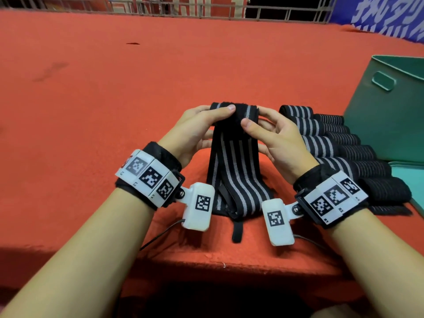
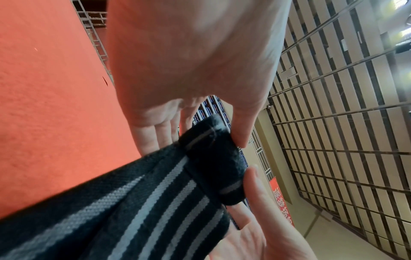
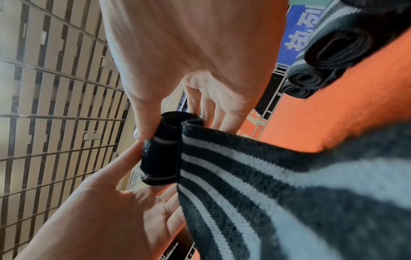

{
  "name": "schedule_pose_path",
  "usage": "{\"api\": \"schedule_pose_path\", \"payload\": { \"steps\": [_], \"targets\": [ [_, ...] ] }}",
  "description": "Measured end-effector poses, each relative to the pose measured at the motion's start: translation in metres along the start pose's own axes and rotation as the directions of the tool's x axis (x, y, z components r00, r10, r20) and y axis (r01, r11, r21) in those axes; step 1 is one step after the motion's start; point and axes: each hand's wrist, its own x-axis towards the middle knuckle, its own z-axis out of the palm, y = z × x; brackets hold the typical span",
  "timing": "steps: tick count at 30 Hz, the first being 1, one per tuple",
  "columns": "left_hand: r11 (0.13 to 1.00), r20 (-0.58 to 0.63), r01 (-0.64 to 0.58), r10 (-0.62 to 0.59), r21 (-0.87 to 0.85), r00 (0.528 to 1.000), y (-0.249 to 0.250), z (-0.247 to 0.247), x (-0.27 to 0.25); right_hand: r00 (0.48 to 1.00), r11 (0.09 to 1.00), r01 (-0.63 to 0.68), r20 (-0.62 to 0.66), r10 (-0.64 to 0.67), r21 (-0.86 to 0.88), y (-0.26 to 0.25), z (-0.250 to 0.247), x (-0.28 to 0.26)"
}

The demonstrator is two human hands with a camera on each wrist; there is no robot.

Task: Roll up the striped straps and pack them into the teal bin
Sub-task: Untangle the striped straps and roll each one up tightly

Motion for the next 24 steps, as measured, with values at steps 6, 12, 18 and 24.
{"api": "schedule_pose_path", "payload": {
  "steps": [6, 12, 18, 24],
  "targets": [
    [1.0, 0.013, 0.022, -0.023, 0.021, 1.0, -0.001, 0.005, 0.004, 0.998, 0.996, -0.035, -0.042, 0.039, 0.081, 0.004, -0.011, 0.004],
    [0.988, 0.023, 0.052, -0.056, 0.144, 0.998, -0.001, 0.0, 0.0, 0.999, 0.984, -0.016, -0.034, 0.023, 0.178, 0.015, -0.002, 0.002],
    [0.994, -0.029, -0.11, 0.11, 0.001, 0.994, -0.001, 0.004, 0.004, 0.996, 0.995, -0.088, -0.004, 0.088, 0.055, 0.006, 0.001, 0.007],
    [0.995, -0.01, -0.098, 0.098, -0.008, 0.995, -0.01, 0.006, 0.011, 0.994, 0.995, -0.098, -0.054, 0.097, -0.023, 0.01, -0.002, 0.007]
  ]
}}
